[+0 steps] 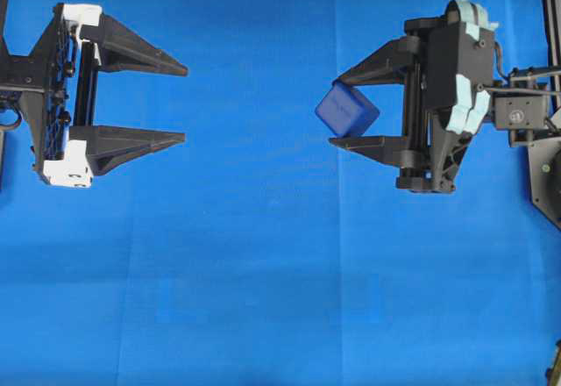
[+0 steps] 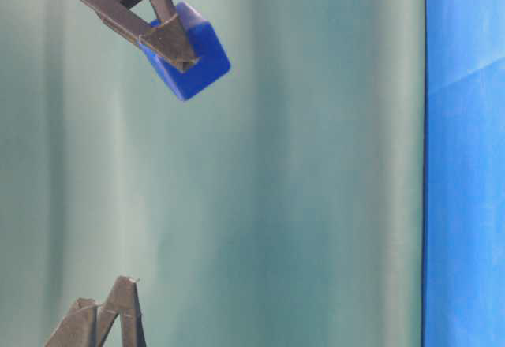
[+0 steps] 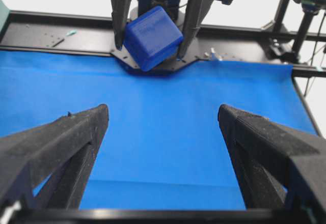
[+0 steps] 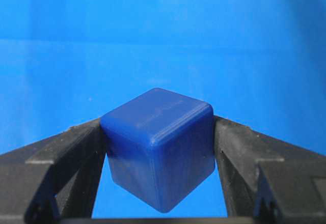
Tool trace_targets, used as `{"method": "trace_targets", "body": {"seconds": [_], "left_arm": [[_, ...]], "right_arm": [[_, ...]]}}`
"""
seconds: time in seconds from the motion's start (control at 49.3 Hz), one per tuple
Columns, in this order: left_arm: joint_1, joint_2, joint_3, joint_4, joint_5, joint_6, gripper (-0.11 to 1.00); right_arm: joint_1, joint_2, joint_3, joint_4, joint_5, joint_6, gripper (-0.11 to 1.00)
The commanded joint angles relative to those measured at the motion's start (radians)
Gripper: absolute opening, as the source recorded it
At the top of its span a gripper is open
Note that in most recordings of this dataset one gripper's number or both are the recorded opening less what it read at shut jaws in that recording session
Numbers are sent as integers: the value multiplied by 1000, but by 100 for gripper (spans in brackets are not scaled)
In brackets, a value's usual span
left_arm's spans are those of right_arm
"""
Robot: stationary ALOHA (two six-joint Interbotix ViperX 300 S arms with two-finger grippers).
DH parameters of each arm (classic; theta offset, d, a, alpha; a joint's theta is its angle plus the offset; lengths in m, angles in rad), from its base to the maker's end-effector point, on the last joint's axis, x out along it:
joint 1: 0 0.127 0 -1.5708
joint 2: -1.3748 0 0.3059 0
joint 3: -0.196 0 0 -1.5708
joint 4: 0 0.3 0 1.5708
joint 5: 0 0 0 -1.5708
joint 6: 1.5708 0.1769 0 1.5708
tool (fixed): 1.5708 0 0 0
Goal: Handover the blue block to the right arm after grasping it with the left arm, then place it in the designated position.
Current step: 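Move the cube with the right gripper to the table centre and lower it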
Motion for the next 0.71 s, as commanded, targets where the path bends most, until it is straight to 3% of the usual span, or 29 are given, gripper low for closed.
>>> {"method": "trace_targets", "body": {"seconds": [0.0,0.203,0.527,0.69], "left_arm": [[2,-21,-15,2,-5,0,93],[2,-21,-15,2,-5,0,93],[2,-21,-15,2,-5,0,93],[2,-21,-15,2,-5,0,93]], "right_arm": [[2,5,-17,2,-6,0,56],[2,80,-15,2,-26,3,56],[-9,255,-26,3,-167,3,56],[-35,362,-26,5,-249,38,56]]}}
